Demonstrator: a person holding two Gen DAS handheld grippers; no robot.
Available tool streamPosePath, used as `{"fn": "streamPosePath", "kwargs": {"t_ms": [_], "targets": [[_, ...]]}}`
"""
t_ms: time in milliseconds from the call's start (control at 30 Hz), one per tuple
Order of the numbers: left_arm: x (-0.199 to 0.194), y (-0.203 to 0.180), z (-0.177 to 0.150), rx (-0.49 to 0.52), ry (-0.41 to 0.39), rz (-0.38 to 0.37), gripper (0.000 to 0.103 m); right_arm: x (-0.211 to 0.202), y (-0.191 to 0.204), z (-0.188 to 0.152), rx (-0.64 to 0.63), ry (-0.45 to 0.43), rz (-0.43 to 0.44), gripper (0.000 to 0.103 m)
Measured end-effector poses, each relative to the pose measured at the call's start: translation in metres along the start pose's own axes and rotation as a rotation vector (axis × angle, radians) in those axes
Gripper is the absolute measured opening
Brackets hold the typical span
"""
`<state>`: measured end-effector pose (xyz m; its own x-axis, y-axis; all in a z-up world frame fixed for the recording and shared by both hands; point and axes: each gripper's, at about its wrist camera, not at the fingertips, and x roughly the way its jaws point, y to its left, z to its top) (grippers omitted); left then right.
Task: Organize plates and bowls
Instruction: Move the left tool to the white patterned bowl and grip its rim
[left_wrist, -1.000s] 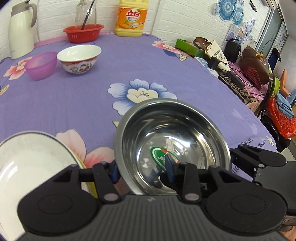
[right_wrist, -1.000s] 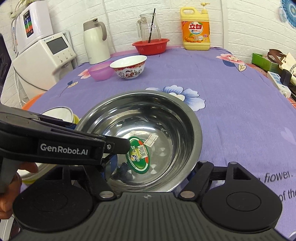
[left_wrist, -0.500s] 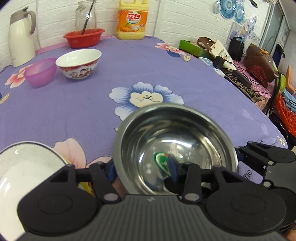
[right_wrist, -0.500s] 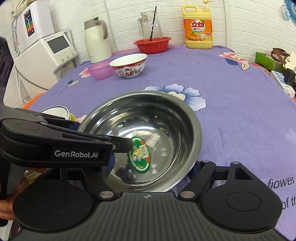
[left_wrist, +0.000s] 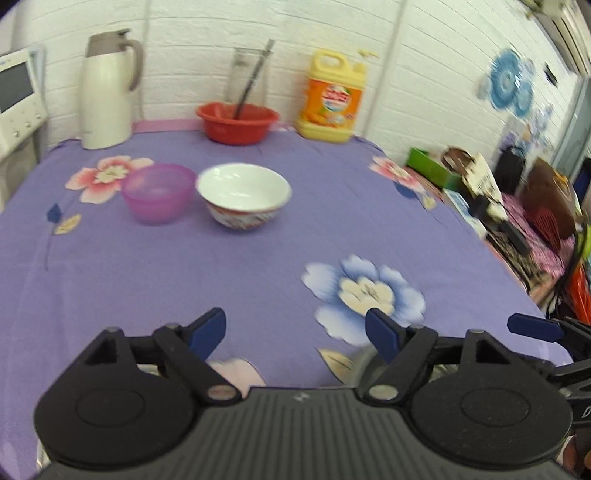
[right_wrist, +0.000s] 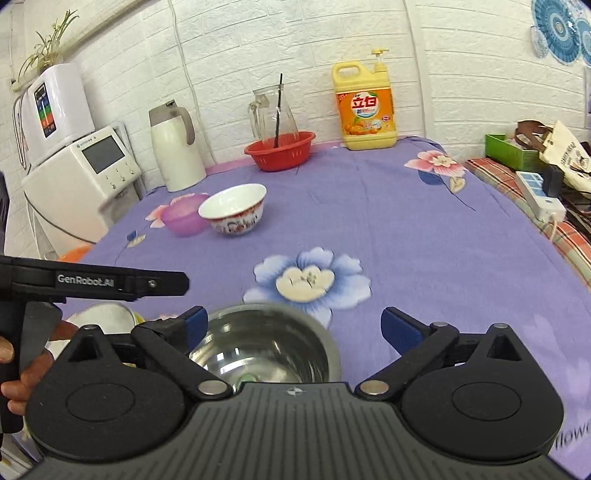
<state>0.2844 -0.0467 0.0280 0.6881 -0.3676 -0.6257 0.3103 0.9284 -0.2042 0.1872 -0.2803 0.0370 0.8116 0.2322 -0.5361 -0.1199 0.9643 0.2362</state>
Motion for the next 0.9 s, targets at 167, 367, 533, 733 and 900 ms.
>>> {"fn": "streamPosePath", "kwargs": {"t_ms": [167,367,533,733,900], "targets": [[0.007,0.034,0.027,-0.074,-0.016,0.026,0.079,0.023,0.001,0.047,0.072,0.038,0.052,0.103],[0.041,0.072,0.070,-0.152,-0.017,0.034,0.094,0.064,0.023,0.080,-0.169,0.032,0.138,0.103],[0.070,0.092,0.093,-0.167,-0.030,0.068,0.100,0.122,0.033,0.103,-0.327,0.095,0.082,0.103],[0.100,0.120,0.082,-0.401,0.077,-0.088,0.100,0.191,0.028,0.115,-0.343,0.184,0.075,0.103],[0.136,0.125,0.097,-0.501,0.117,-0.050,0.092,0.228,0.028,0.132,-0.296,0.200,0.090,0.103]]}}
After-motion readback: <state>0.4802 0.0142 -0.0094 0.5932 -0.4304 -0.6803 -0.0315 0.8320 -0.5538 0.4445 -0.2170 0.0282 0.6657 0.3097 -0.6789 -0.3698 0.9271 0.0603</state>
